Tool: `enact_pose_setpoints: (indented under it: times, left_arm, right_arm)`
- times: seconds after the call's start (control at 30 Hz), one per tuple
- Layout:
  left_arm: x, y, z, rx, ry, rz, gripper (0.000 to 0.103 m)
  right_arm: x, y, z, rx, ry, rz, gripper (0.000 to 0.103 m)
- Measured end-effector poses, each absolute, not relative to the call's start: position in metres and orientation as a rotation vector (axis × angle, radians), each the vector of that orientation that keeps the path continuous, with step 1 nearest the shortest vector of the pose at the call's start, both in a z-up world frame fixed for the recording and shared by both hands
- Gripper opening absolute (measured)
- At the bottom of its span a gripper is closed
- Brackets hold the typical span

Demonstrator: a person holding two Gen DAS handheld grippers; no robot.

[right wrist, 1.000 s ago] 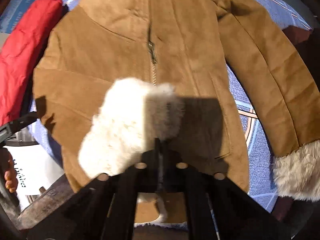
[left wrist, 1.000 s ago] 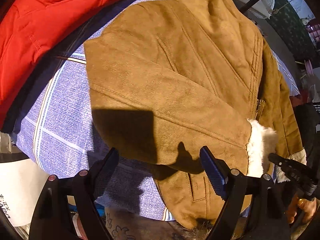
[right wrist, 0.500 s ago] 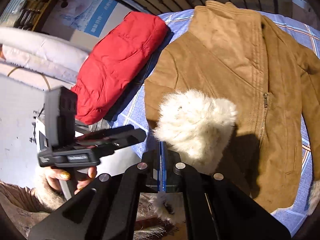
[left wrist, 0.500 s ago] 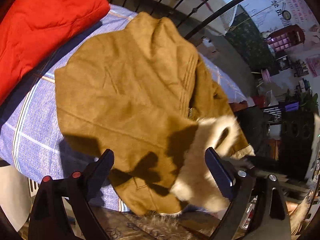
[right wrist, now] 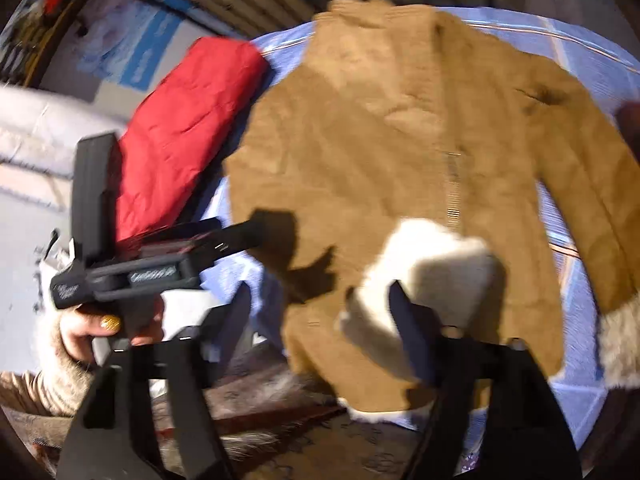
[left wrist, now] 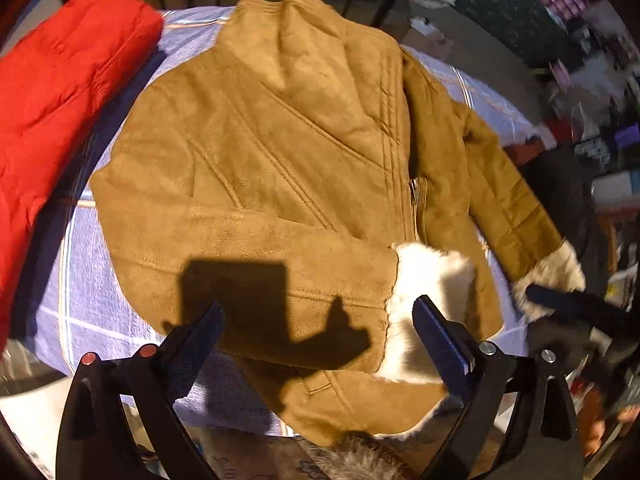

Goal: Fold large clothes

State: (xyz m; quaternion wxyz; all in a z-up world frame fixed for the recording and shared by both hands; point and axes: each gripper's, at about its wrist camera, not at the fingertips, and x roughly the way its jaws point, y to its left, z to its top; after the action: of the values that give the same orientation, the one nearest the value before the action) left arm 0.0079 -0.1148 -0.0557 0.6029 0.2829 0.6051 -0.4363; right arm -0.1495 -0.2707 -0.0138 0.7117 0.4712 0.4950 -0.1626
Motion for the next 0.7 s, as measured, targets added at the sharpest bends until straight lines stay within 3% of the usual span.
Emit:
enact_pose_setpoints:
  times: [0.23,0.33,0.4,0.5,0.57,0.6,0.63,0.7]
  left_arm:
    - [-0.128,-0.168,-0.088,1.155,1.09,-1.27,0.094]
    - [-0.176,-0.181,-0.128,1.378,0.985,-1.272,0.096]
    - [-0.195,-0.178,-0.164,1.538,0.911,-1.207,0.097]
    - [-0.191,-0.165,-0.189,1.559,0.916,-1.201,0.09]
    - [-0.185,-0.16,-0.181,1.52,0.914,-1.232,0.079]
    - [-0.181,-0.158,-0.172,1.49,0.923,-1.252,0.063]
    - [-0.174,-0.157,-0.162,1.455,0.92,-1.252,0.041]
    - [-0.149,-0.161,-0.14,1.342,0.968,-1.235,0.029]
  right_arm:
    - [-0.229,-0.308,-0.031,1.197,1.066,-0.615,0.078]
    - [-0.248,-0.316,-0.032,1.232,1.035,-0.667,0.078]
    - [-0.255,-0.317,-0.033,1.239,1.032,-0.683,0.078]
    - [-0.263,-0.317,-0.033,1.232,1.028,-0.694,0.078]
    - [-0.267,-0.317,-0.035,1.228,1.034,-0.701,0.078]
    - [-0.269,-0.318,-0.037,1.23,1.035,-0.702,0.078]
    - [-0.27,-0.317,-0.039,1.234,1.037,-0.702,0.078]
    - [-0.269,-0.319,-0.042,1.24,1.043,-0.697,0.078]
